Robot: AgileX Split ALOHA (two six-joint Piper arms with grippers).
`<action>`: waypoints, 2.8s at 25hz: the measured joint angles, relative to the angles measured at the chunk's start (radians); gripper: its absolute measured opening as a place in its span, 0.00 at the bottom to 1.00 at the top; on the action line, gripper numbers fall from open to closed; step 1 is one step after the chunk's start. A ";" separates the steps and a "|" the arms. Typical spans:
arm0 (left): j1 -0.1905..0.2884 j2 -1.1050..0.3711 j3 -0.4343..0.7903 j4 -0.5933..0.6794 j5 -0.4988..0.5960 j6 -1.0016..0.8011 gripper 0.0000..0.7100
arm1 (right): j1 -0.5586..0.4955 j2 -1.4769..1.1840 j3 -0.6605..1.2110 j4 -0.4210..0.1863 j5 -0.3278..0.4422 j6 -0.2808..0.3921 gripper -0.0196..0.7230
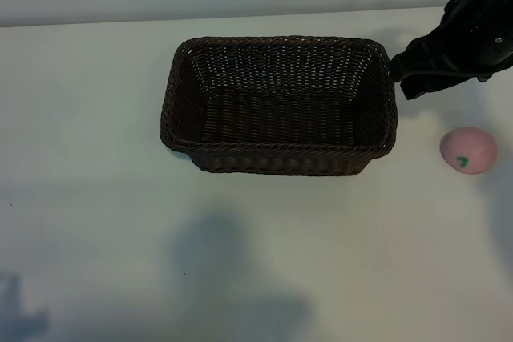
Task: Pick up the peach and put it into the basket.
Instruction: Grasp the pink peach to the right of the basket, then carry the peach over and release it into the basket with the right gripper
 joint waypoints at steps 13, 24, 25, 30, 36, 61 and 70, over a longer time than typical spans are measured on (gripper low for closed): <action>-0.050 0.000 0.005 0.000 -0.016 -0.002 0.70 | 0.000 0.063 -0.001 -0.127 -0.036 0.083 0.75; -0.051 0.000 0.005 0.000 -0.016 -0.002 0.64 | -0.132 0.189 -0.001 -0.167 -0.102 0.161 0.75; -0.051 0.000 0.005 0.000 -0.016 -0.002 0.64 | -0.151 0.201 -0.001 -0.168 -0.103 0.161 0.75; -0.051 0.000 0.005 0.000 -0.016 0.005 0.64 | -0.209 0.246 0.003 -0.156 -0.100 0.150 0.75; -0.051 0.000 0.012 -0.014 -0.015 0.027 0.64 | -0.214 0.251 0.119 -0.138 -0.202 0.130 0.75; -0.051 0.000 0.016 -0.019 -0.002 0.028 0.63 | -0.214 0.245 0.211 -0.156 -0.290 0.163 0.09; -0.051 0.000 0.016 -0.020 -0.001 0.028 0.63 | -0.214 0.147 -0.110 -0.141 0.041 0.160 0.08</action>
